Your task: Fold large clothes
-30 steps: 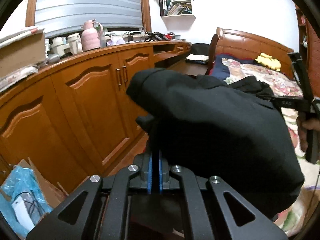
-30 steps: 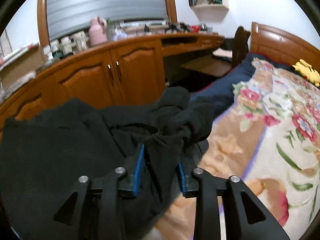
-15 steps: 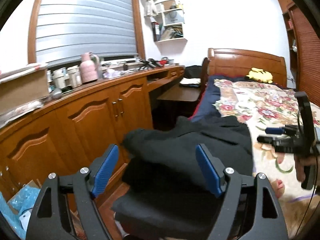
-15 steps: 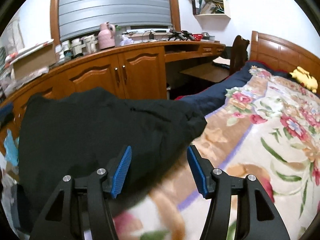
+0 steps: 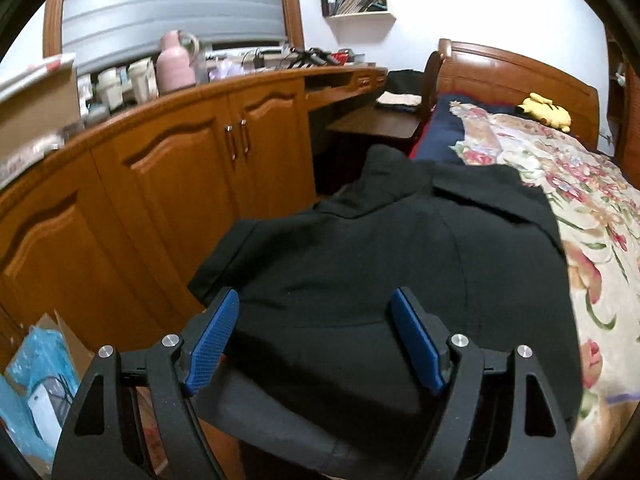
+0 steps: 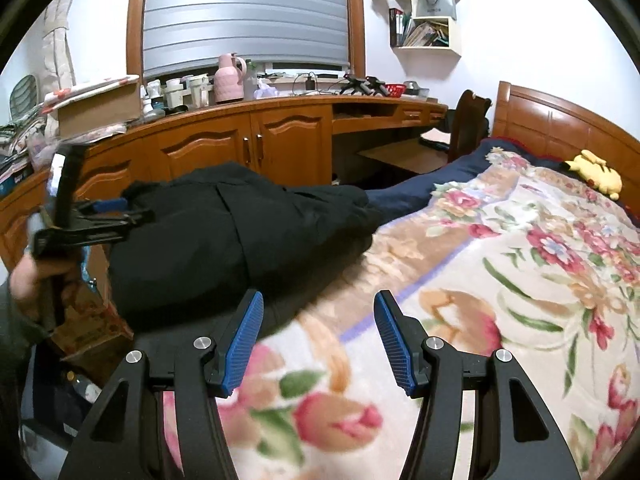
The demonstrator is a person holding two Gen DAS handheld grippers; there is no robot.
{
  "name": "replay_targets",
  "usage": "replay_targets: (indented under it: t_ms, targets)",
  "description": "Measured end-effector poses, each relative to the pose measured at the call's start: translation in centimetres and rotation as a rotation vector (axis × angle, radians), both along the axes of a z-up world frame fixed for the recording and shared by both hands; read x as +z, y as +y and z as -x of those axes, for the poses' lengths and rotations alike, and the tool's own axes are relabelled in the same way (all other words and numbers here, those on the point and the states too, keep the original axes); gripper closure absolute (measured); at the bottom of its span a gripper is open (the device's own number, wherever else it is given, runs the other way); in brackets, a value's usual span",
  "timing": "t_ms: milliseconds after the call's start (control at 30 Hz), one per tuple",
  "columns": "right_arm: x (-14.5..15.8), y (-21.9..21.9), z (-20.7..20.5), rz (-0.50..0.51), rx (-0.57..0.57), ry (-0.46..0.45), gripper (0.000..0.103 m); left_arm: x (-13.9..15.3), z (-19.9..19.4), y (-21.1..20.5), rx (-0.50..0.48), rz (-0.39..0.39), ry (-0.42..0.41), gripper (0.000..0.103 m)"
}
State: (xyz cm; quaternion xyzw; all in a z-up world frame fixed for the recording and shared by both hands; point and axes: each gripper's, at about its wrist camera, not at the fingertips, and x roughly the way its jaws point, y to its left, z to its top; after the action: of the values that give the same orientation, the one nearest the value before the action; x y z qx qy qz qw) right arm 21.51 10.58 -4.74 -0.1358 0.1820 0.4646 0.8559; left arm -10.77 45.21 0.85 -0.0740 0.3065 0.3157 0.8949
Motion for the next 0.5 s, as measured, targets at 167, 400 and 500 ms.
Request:
replay_targets:
  t_ms: [167,400,500]
  targets:
    - [-0.2,-2.4,1.4,0.007,-0.023,-0.010,0.043,-0.1,-0.2,-0.4,0.020,0.005,-0.005,0.023]
    - [0.5,-5.9,3.1,-0.015,-0.069,-0.020,0.043,0.9,0.1,-1.5,0.030,0.009,-0.034,0.023]
    - [0.4,-7.5,3.8,-0.024,-0.090,-0.026,0.043,1.5,0.2,-2.9,0.001,0.007,-0.052,0.016]
